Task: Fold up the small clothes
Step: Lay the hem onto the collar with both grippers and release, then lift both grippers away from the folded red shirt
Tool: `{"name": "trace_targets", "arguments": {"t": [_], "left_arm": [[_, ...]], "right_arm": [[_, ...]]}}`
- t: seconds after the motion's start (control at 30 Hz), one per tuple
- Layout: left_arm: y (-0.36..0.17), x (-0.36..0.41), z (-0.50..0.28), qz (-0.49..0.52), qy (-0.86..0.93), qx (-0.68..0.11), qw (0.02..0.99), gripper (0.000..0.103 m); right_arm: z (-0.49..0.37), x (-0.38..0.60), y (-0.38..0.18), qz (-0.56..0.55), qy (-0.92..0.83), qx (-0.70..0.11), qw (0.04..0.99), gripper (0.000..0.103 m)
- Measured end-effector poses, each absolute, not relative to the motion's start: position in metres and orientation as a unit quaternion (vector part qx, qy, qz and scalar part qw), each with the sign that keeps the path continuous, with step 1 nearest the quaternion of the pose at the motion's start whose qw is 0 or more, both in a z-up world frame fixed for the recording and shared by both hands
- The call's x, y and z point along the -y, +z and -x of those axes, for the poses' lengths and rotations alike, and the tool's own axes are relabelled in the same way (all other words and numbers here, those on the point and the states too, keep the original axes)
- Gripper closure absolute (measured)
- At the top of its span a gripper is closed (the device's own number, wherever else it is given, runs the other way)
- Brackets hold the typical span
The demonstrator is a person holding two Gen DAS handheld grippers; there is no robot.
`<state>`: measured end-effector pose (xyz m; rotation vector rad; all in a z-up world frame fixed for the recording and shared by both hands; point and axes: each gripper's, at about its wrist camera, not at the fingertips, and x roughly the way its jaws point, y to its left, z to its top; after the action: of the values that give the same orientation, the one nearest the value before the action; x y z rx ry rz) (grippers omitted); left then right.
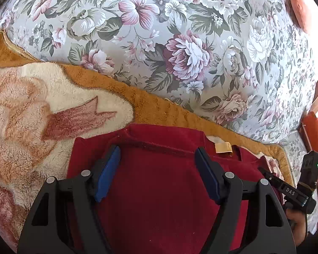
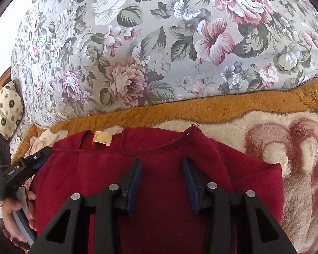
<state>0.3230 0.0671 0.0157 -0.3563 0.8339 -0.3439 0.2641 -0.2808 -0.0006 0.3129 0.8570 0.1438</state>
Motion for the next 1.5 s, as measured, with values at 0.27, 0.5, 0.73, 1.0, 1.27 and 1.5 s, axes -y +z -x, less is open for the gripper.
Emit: {"name": "trace_targets", "arguments": {"t": [0.27,0.5,0.73,1.0,1.27,1.5], "left_arm": [[0.036,-0.055,-0.323,0.119,-0.136,-0.447,0.876,0.031],[0.105,-0.082,-0.192,0.173,-0.174,-0.386,0.889,0.027],[0.068,-0.093,-0.047,0.199,-0.168,-0.409,0.875,0.027],[0.026,-0.117,0.001,0.236,-0.13,-0.452,0.85,0.027],[0.084,-0.163,0.011,0.261,-0.117,-0.402,0.87,0.027],[0.08,-0.178,-0.019,0.307,-0.136,-0.44,0.833,0.025]], "right_arm": [[-0.236,0.285,0.048,-0.152,0.047,-0.413,0.897,0.064],[-0.06,0.297,0.07,-0.062,0.026,-0.38,0.923,0.065],[0.093,0.315,0.032,-0.117,-0.018,-0.411,0.904,0.064],[0.13,0.252,0.114,-0.059,0.033,-0.364,0.929,0.064],[0.095,0.209,0.064,-0.053,0.095,-0.439,0.892,0.062],[0.1,0.242,0.093,-0.198,0.141,-0.395,0.886,0.062]]}}
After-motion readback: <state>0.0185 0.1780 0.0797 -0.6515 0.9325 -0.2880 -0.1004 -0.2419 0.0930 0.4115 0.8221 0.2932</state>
